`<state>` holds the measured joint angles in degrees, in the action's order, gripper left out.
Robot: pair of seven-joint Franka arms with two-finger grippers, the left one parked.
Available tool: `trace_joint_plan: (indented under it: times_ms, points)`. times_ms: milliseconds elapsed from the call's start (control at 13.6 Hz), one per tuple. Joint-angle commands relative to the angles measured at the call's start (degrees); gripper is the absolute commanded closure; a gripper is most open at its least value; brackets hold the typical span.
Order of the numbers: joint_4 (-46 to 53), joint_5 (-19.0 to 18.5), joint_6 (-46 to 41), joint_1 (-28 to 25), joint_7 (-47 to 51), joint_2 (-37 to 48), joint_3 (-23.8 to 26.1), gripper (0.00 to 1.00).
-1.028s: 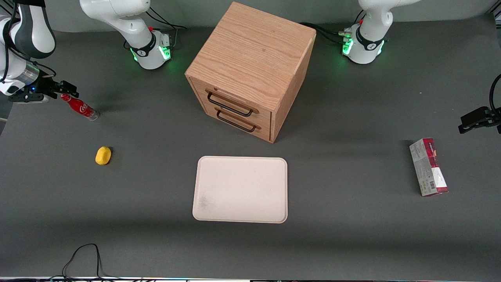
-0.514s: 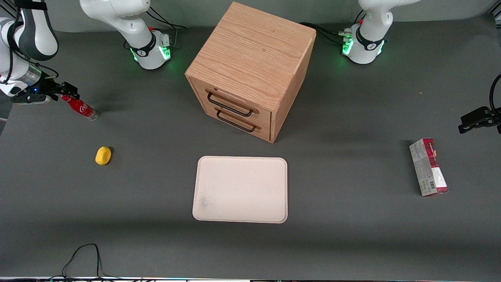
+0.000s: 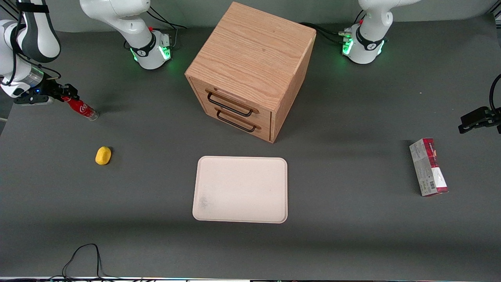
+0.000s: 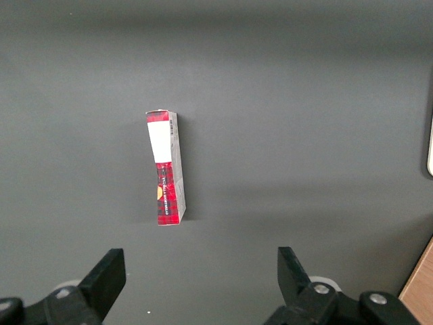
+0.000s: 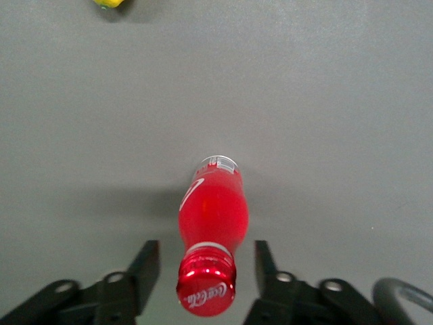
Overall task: Place coke bottle on tray
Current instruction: 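Lower the open right gripper around the bottle's body and close it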
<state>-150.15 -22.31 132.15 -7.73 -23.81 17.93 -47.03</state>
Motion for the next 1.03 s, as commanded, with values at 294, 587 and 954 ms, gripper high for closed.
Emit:
trace_joint_plan:
  times_ms: [294, 587, 954]
  points:
    - [0.38, -0.89, 0.39, -1.06, -0.28, 0.52, -0.26, 0.89]
    - [5.02, 1.11, -8.46, -1.68, 5.42, 1.23, 7.10, 0.90]
    - [22.22, 12.81, -26.55, -1.59, 9.47, -2.97, 22.12, 0.90]
